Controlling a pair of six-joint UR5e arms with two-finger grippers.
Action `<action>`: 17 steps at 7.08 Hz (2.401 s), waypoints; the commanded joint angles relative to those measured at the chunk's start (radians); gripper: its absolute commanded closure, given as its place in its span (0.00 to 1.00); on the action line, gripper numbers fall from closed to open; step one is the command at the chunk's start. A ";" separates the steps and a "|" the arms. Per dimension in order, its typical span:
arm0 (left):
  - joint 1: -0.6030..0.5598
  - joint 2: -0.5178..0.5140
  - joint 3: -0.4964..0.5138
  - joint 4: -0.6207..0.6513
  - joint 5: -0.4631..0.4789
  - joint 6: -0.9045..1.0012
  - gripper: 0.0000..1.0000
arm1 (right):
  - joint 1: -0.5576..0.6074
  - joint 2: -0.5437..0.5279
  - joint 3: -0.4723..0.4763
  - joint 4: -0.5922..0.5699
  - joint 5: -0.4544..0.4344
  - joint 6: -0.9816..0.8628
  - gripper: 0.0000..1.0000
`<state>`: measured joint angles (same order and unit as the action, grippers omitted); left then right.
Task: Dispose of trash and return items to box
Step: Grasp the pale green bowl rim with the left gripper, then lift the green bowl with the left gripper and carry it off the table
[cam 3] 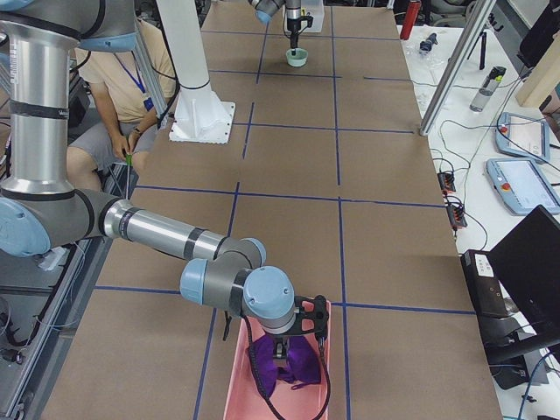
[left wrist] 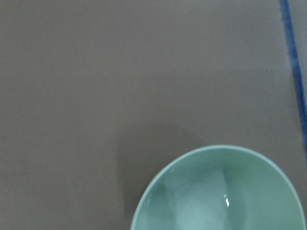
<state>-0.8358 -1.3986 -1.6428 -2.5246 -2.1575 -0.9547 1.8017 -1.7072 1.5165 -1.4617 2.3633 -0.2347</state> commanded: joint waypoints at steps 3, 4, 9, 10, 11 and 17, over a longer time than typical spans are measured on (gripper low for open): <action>0.010 0.007 -0.022 0.038 0.068 0.002 1.00 | -0.005 -0.006 -0.016 0.000 0.037 -0.003 0.00; 0.010 0.006 -0.023 0.038 0.068 0.002 1.00 | -0.010 -0.006 -0.022 0.000 0.037 -0.003 0.00; -0.272 0.044 -0.048 0.053 -0.078 0.406 1.00 | -0.071 0.037 0.092 0.003 0.171 0.148 0.00; -0.405 0.040 0.036 0.079 -0.097 0.679 1.00 | -0.108 0.069 0.109 0.003 0.142 0.208 0.00; -0.531 0.021 0.116 0.120 -0.097 0.876 1.00 | -0.122 0.079 0.122 0.003 0.130 0.238 0.00; -0.896 -0.140 0.411 0.461 0.006 1.523 1.00 | -0.140 0.081 0.126 0.004 0.131 0.241 0.00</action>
<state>-1.6986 -1.5354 -1.2773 -2.0671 -2.2182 0.5167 1.6621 -1.6261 1.6426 -1.4574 2.4941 0.0061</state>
